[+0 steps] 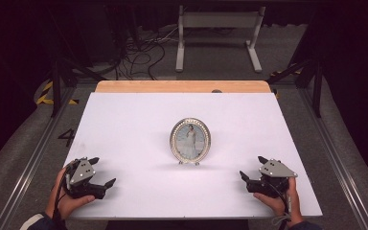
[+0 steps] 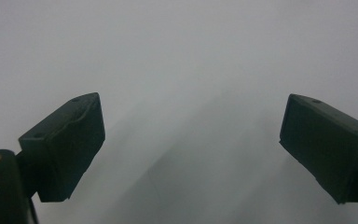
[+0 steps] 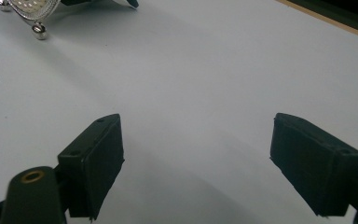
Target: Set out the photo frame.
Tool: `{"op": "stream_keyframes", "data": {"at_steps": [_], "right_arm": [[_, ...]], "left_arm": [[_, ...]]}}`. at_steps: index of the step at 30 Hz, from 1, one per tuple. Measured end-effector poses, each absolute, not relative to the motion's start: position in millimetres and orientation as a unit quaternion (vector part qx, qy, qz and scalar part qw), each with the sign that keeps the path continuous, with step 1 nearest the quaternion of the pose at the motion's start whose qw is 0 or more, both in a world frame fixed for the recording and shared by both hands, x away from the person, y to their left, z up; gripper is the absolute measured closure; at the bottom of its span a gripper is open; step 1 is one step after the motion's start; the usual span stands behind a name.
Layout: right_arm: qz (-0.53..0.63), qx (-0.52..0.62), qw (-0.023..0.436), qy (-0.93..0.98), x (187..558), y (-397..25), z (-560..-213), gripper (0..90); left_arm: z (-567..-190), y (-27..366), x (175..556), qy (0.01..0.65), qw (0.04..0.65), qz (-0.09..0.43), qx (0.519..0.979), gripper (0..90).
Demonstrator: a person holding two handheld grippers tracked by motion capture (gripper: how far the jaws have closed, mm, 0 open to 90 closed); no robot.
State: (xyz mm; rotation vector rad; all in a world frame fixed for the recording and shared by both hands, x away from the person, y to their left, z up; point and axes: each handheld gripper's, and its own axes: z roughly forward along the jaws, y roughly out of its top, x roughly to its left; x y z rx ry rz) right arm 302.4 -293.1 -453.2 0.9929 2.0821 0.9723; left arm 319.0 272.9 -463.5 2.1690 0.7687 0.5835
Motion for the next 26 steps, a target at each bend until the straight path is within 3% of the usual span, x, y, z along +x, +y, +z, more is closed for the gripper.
{"op": "stream_keyframes", "data": {"at_steps": [26], "right_arm": [[0.37, 0.383, 0.312, 0.787, 299.7, -297.2, -454.7, 17.4]], "left_arm": [[-463.9, 265.5, 326.4, 0.293, 0.358, 0.239, 0.854, 7.2]]}}
